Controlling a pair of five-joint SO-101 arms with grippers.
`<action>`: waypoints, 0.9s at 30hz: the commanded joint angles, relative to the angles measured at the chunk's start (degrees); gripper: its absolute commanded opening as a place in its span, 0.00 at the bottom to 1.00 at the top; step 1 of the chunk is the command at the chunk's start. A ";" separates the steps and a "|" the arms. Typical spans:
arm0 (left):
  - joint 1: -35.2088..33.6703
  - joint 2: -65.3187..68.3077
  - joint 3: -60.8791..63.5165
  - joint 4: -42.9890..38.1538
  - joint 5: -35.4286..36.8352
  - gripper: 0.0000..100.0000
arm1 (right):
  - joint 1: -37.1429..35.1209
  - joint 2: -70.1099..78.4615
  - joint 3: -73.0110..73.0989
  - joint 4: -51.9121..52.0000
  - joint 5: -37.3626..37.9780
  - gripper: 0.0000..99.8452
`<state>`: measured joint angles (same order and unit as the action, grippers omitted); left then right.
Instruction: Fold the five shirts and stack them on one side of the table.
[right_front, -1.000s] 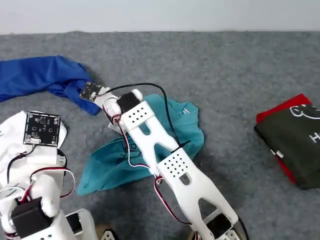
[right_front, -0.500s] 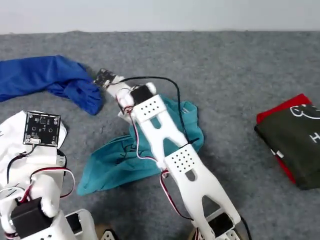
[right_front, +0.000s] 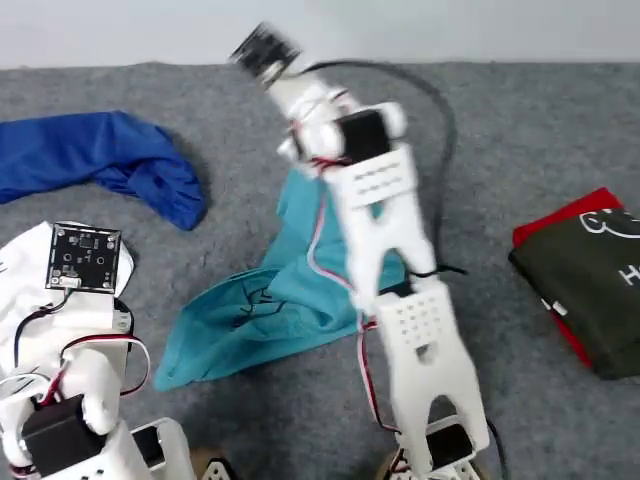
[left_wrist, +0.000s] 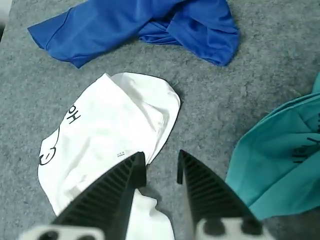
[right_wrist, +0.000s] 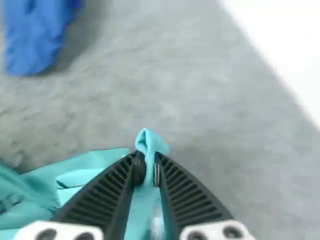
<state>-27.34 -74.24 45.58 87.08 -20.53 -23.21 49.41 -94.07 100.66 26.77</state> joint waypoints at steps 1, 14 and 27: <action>-0.26 -0.09 -0.22 -0.97 0.62 0.11 | 4.26 -10.24 2.55 2.59 -0.26 0.01; -0.26 -0.09 -0.22 -0.97 0.62 0.11 | 22.29 -52.62 65.05 2.15 0.09 0.01; -0.18 -0.09 -0.31 -2.20 0.62 0.11 | 46.55 -89.98 111.82 -8.66 7.74 0.01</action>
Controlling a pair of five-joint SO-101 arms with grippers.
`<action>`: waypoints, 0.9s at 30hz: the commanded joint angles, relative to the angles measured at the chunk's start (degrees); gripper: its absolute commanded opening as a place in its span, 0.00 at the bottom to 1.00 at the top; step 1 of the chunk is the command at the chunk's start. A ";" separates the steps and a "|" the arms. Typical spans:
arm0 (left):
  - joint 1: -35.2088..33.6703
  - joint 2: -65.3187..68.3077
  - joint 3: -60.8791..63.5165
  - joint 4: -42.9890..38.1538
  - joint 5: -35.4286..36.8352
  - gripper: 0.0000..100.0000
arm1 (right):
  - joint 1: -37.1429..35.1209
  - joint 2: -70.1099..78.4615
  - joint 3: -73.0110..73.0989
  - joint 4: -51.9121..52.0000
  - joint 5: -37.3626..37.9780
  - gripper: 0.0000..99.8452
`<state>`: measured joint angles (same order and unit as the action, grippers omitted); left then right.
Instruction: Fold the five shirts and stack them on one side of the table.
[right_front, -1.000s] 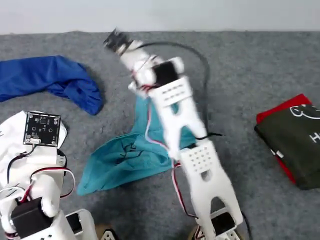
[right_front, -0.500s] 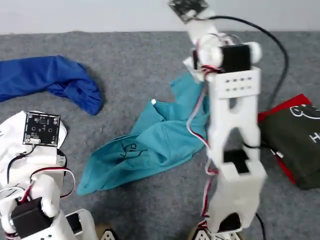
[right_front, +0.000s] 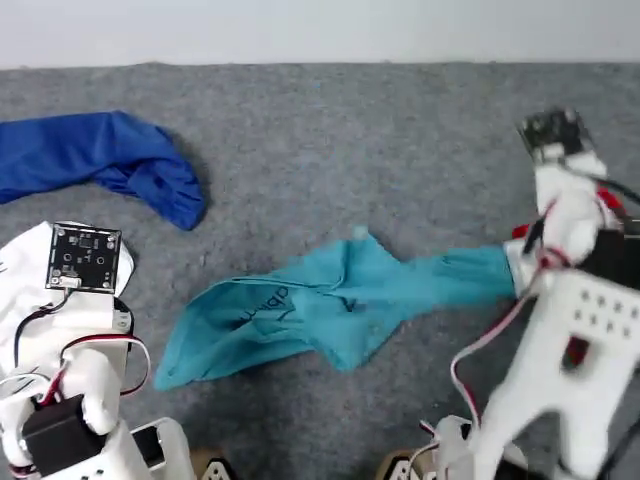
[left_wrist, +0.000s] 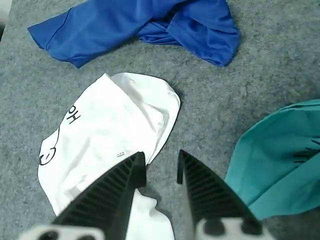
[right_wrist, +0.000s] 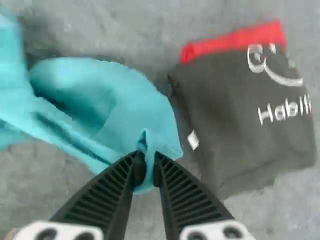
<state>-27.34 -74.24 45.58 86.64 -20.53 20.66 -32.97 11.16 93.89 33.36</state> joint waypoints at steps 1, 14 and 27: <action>0.00 -0.09 -0.31 -2.55 0.70 0.11 | 3.30 -10.15 8.79 -2.07 0.79 0.01; 21.10 0.09 0.13 -5.63 0.70 0.11 | -6.29 -6.64 12.40 -34.07 -8.00 0.01; 21.36 5.01 3.21 -5.80 0.70 0.11 | -17.27 41.45 -10.73 -65.19 -8.88 0.01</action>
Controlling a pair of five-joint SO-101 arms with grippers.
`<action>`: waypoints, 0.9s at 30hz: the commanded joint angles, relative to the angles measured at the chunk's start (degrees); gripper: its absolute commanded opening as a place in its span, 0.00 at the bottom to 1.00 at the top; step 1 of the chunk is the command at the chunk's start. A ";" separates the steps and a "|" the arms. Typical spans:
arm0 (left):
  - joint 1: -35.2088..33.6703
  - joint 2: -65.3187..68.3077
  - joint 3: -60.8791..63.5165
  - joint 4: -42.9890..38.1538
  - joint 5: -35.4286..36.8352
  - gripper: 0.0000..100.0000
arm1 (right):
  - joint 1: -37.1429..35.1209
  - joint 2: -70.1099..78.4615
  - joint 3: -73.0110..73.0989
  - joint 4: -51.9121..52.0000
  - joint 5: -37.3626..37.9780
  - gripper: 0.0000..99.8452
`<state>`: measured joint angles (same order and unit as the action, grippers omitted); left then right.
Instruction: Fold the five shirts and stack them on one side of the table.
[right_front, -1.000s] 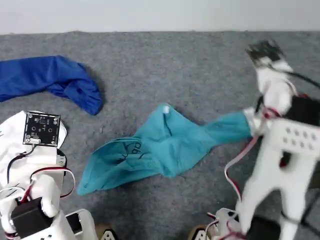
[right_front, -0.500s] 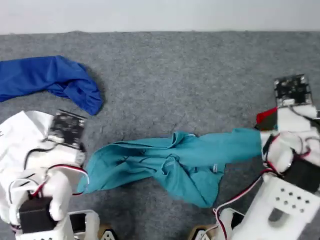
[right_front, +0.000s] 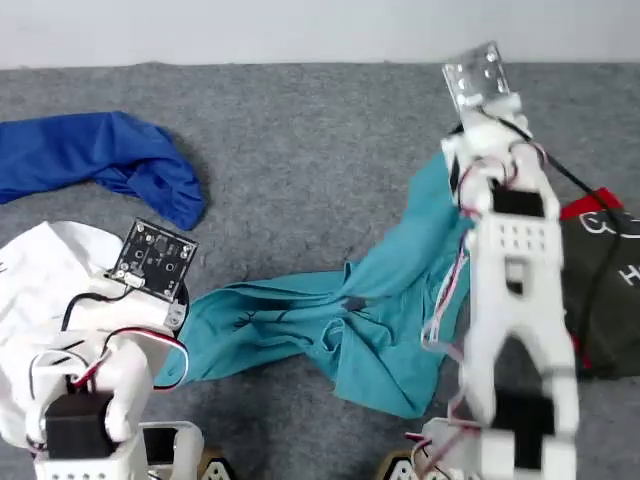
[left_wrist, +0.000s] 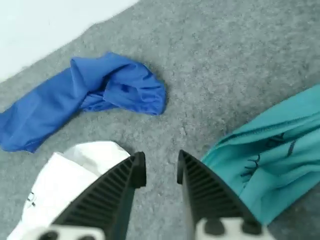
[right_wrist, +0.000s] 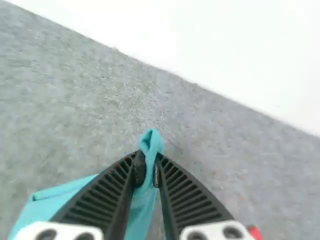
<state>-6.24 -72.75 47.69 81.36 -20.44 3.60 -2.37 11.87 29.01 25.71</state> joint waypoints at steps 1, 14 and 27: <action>0.18 5.71 1.45 -0.53 0.62 0.11 | -0.22 14.90 -15.82 2.51 -2.11 0.01; 0.35 41.49 -5.49 2.46 0.26 0.11 | -0.66 48.13 -82.46 66.77 -1.05 0.32; -0.44 55.47 -9.36 13.71 -8.70 0.11 | -6.90 32.31 -63.65 74.15 0.79 0.32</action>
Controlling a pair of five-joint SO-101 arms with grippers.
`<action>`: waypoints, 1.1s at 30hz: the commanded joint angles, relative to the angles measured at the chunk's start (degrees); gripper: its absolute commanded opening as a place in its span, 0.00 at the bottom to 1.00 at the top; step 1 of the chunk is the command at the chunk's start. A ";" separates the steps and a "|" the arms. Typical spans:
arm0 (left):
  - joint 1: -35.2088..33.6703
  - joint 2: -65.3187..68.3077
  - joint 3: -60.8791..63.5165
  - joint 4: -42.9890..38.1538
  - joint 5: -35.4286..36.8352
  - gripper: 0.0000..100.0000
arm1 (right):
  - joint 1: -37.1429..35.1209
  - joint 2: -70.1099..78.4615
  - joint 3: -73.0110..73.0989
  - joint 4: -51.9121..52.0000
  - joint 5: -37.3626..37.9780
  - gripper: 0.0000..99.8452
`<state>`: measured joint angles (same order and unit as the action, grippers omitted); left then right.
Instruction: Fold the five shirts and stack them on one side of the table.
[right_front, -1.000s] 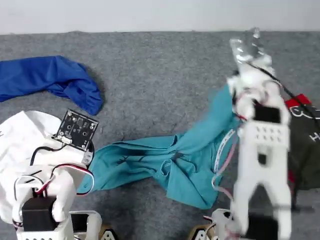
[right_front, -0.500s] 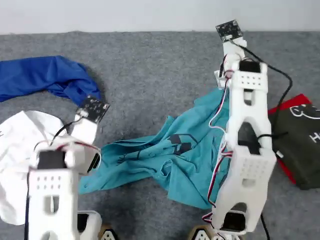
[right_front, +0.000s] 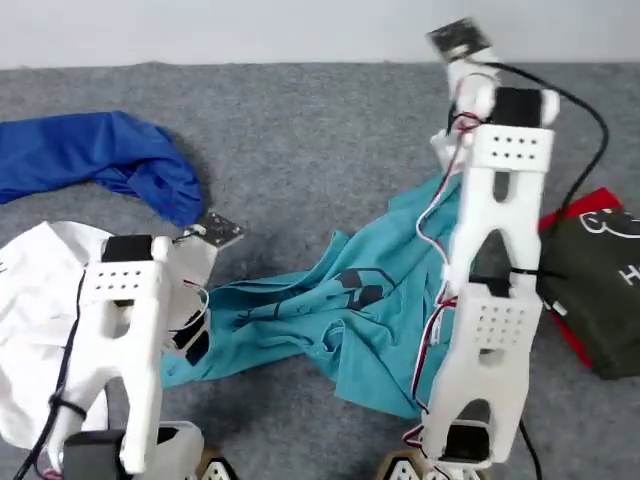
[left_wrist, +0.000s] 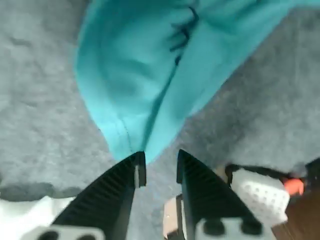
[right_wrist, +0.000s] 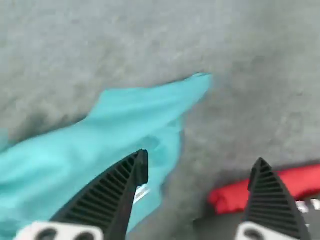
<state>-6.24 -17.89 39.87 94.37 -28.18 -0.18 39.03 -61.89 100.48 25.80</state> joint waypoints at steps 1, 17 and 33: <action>-0.44 0.79 -0.92 0.70 -1.05 0.11 | -4.35 -11.74 14.15 2.59 0.70 0.32; -0.44 1.49 12.18 -14.15 -3.60 0.11 | -21.67 -47.87 69.01 2.24 10.37 0.32; -7.47 1.58 18.68 -24.79 -7.47 0.07 | -33.36 -64.84 94.07 -1.36 13.63 0.32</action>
<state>-13.01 -16.31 58.42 69.76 -34.51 -31.38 -24.09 28.92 100.48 38.29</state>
